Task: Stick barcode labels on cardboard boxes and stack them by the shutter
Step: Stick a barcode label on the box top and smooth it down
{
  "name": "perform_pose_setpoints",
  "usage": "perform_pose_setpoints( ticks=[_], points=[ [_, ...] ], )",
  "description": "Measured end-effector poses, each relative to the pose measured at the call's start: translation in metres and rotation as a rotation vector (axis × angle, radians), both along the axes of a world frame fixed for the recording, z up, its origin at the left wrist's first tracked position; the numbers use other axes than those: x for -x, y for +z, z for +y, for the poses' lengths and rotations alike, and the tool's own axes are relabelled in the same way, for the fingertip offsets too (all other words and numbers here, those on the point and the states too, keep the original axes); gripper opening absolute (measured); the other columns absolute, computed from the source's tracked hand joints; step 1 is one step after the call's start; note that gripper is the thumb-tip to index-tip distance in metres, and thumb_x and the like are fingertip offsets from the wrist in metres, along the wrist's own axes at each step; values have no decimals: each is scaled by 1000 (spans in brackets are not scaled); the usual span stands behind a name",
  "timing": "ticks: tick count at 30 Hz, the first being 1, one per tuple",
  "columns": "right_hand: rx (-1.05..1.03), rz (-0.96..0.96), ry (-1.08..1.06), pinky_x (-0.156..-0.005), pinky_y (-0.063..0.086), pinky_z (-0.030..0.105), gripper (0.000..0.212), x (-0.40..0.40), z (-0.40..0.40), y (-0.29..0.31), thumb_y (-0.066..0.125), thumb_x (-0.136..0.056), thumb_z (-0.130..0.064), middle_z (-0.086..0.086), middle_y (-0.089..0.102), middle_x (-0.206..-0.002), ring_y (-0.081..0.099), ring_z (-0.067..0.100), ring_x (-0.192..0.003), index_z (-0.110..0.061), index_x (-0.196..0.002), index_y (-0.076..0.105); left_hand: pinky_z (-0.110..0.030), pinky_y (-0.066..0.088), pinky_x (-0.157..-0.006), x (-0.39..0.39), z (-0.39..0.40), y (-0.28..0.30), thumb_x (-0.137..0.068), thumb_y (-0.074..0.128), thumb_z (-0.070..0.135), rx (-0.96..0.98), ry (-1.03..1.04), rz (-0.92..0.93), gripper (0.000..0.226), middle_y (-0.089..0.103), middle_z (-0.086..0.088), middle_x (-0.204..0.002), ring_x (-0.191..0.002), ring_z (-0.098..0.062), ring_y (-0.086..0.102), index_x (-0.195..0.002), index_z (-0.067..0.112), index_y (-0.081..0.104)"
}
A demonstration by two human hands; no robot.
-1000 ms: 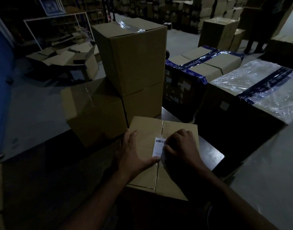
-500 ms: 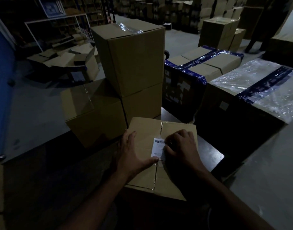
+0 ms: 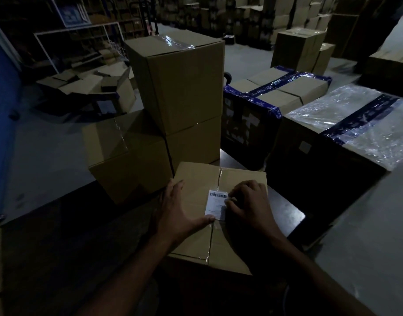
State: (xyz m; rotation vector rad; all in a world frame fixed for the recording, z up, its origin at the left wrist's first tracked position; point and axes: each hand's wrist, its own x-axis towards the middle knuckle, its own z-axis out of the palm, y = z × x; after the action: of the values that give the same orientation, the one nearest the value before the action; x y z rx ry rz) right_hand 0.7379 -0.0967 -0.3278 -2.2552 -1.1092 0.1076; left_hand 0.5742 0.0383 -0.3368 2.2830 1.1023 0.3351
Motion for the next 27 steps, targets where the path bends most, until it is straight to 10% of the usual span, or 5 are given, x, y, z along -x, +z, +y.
perform_pose_setpoints(
  ticks=[5,10,17,27],
  points=[
    [9,-39,-207,-106,30,50,34,24,-26,-8,64,-82,-44,-1,41,-137,28,21,-131,-29,-112,57,-53,33,-114,2,0,6,-47,77,82,87,86,-65,128,13,4,-165,-147,-23,23,-152,40,17],
    [8,-5,-113,-105,33,42,41,16,-25,-11,63,-85,-41,3,40,-142,29,21,-134,-22,-120,56,-44,38,-109,0,-2,7,-70,81,57,151,188,-133,105,37,-5,-153,-136,-25,40,-153,29,25],
    [79,-75,185,-99,41,37,26,-29,6,11,63,-85,-35,-2,55,-129,46,18,-122,-26,-109,67,-49,30,-116,14,-60,0,-79,81,33,267,440,-196,109,19,-8,-156,-143,-30,22,-157,23,6],
    [-18,-115,206,-106,35,42,26,-9,16,-12,52,-84,-49,-15,62,-110,52,7,-109,-34,-100,67,-54,17,-119,-12,-23,17,-52,74,82,-45,225,-74,131,5,4,-164,-151,-20,-2,-155,31,11]
  ],
)
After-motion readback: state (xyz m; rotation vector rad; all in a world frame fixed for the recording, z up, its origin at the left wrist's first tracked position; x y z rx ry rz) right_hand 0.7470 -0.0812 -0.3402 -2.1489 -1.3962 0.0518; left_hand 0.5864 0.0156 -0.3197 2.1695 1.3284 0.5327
